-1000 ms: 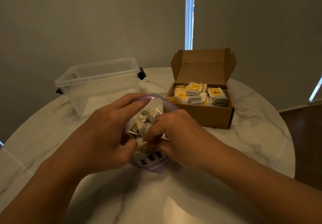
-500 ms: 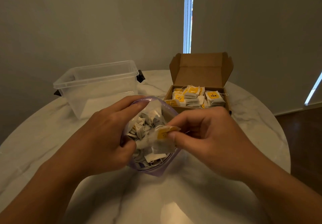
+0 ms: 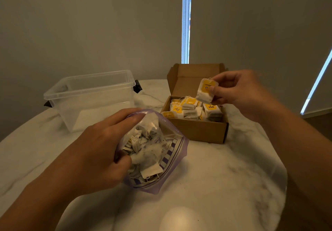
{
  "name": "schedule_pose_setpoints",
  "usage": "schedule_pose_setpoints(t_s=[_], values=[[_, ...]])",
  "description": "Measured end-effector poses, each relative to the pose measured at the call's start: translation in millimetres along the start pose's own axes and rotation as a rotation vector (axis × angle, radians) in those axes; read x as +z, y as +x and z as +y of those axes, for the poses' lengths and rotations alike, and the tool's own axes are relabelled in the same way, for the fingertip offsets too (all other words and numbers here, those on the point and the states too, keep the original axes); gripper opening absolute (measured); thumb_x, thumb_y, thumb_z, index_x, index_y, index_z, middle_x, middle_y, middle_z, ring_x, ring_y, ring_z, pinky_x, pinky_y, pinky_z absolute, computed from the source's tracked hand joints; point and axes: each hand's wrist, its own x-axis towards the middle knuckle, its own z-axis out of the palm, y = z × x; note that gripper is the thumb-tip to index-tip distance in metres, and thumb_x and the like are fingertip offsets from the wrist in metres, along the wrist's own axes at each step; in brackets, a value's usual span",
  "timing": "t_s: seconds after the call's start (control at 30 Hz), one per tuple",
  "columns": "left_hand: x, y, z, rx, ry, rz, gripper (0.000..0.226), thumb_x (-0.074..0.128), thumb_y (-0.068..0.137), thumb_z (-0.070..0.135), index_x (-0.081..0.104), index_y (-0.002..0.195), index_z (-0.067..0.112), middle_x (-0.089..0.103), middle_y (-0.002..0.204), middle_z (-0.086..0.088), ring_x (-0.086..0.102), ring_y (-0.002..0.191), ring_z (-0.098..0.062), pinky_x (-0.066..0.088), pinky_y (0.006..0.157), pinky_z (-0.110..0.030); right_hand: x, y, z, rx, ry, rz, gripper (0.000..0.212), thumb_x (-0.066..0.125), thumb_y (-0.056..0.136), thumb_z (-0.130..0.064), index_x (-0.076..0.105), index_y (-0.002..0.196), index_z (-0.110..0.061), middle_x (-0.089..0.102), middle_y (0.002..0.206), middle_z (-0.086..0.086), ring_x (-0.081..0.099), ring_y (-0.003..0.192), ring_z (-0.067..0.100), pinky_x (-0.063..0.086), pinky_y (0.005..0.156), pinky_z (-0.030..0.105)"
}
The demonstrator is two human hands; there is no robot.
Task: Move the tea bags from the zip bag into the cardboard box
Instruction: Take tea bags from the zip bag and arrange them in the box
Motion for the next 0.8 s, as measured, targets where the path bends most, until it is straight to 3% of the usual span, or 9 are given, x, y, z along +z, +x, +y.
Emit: schedule_pose_setpoints(t_s=[0.27, 0.4, 0.47, 0.57, 0.63, 0.8], values=[[0, 1, 0, -0.005, -0.002, -0.009, 0.081, 0.059, 0.066, 0.012, 0.047, 0.146, 0.016, 0.051, 0.139, 0.011, 0.049, 0.094, 0.022, 0.033, 0.057, 0.004, 3, 17, 15, 0.087, -0.378, -0.195, 0.021, 0.075, 0.08, -0.005, 0.07, 0.099, -0.014, 0.071, 0.085, 0.007, 0.071, 0.067, 0.018, 0.057, 0.055, 0.023], [-1, 1, 1, 0.006, 0.014, -0.018, 0.08, 0.059, 0.065, 0.011, 0.048, 0.145, 0.015, 0.051, 0.14, 0.009, 0.048, 0.094, 0.024, 0.032, 0.062, 0.006, 8, 24, 25, -0.11, -0.789, -0.091, 0.027, 0.079, 0.079, -0.016, 0.072, 0.105, -0.02, 0.07, 0.089, -0.004, 0.063, 0.073, 0.005, 0.049, 0.06, 0.017], [-2, 1, 1, 0.009, 0.009, -0.017, 0.08, 0.059, 0.065, 0.011, 0.048, 0.144, 0.013, 0.051, 0.14, 0.007, 0.048, 0.093, 0.024, 0.033, 0.063, 0.006, 9, 23, 27, -0.192, -0.862, -0.023, 0.029, 0.078, 0.08, -0.015, 0.071, 0.108, -0.017, 0.07, 0.093, -0.002, 0.062, 0.077, 0.007, 0.045, 0.063, 0.015], [-2, 2, 2, 0.02, 0.016, -0.019, 0.08, 0.059, 0.064, 0.01, 0.048, 0.144, 0.012, 0.052, 0.14, 0.005, 0.046, 0.092, 0.027, 0.033, 0.065, 0.006, 5, 11, 20, -0.327, -0.891, 0.058, 0.026, 0.076, 0.081, -0.012, 0.072, 0.106, -0.013, 0.069, 0.093, 0.002, 0.061, 0.078, 0.011, 0.044, 0.067, 0.018], [-2, 1, 2, 0.019, 0.01, -0.015, 0.081, 0.059, 0.065, 0.01, 0.048, 0.145, 0.011, 0.052, 0.14, 0.004, 0.047, 0.092, 0.026, 0.033, 0.065, 0.006, 4, -7, 9, -0.41, -0.857, 0.086, 0.018, 0.077, 0.081, -0.015, 0.073, 0.098, -0.016, 0.069, 0.086, -0.001, 0.058, 0.069, 0.006, 0.041, 0.062, 0.013], [-2, 1, 2, 0.014, -0.001, -0.004, 0.08, 0.058, 0.065, 0.011, 0.048, 0.145, 0.013, 0.051, 0.142, 0.005, 0.049, 0.09, 0.024, 0.035, 0.066, 0.004, 20, -83, -25, -0.498, -0.536, -0.152, 0.014, 0.071, 0.076, -0.034, 0.075, 0.086, -0.026, 0.068, 0.076, -0.017, 0.064, 0.071, 0.003, 0.052, 0.061, 0.014]])
